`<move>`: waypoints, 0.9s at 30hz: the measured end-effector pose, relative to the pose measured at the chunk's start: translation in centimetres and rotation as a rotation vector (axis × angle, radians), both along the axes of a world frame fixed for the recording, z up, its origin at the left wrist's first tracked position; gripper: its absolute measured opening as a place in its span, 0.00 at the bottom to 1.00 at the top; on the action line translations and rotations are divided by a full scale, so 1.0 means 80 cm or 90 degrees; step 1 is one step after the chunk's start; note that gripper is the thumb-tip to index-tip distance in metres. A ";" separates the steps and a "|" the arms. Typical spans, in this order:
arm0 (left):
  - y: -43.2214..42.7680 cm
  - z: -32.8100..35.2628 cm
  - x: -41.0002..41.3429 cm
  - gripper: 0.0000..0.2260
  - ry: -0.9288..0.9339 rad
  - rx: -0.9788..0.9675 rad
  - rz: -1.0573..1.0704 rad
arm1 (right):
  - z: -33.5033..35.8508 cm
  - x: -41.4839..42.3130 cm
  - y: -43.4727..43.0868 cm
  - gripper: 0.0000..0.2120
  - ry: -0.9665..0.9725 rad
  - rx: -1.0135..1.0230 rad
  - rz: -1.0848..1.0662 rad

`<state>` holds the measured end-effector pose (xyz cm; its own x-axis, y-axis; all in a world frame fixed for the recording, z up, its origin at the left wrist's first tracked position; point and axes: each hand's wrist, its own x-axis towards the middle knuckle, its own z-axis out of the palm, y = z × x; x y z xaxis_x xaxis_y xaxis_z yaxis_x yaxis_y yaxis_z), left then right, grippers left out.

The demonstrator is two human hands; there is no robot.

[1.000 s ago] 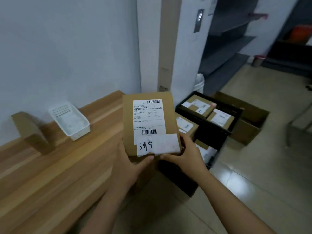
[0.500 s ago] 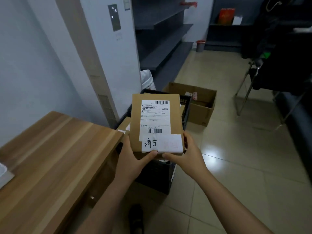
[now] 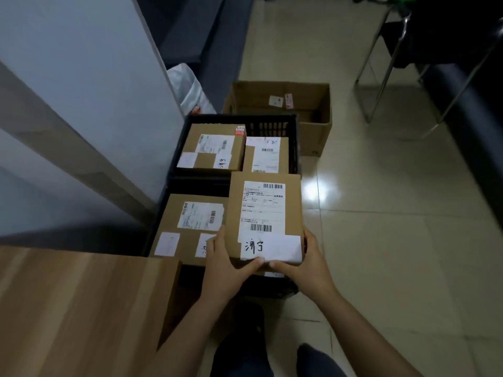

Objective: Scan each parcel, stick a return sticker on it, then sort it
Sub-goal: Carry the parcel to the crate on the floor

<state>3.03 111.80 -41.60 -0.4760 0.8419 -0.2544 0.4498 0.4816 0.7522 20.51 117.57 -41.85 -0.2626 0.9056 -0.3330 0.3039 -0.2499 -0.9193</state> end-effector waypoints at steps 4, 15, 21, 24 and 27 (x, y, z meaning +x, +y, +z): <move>0.022 -0.066 -0.020 0.51 -0.012 -0.095 -0.026 | -0.062 -0.023 0.018 0.49 -0.061 -0.065 -0.017; 0.067 -0.208 -0.027 0.50 -0.014 -0.209 -0.047 | -0.197 -0.062 0.074 0.43 -0.179 -0.158 0.000; 0.083 -0.239 -0.027 0.48 0.017 -0.206 -0.058 | -0.228 -0.072 0.083 0.49 -0.290 -0.167 0.023; 0.084 -0.233 -0.030 0.47 0.035 -0.215 -0.082 | -0.208 -0.074 0.082 0.52 -0.341 -0.147 0.062; 0.086 -0.207 -0.035 0.42 0.083 -0.204 -0.119 | -0.175 -0.075 0.085 0.43 -0.377 -0.106 0.092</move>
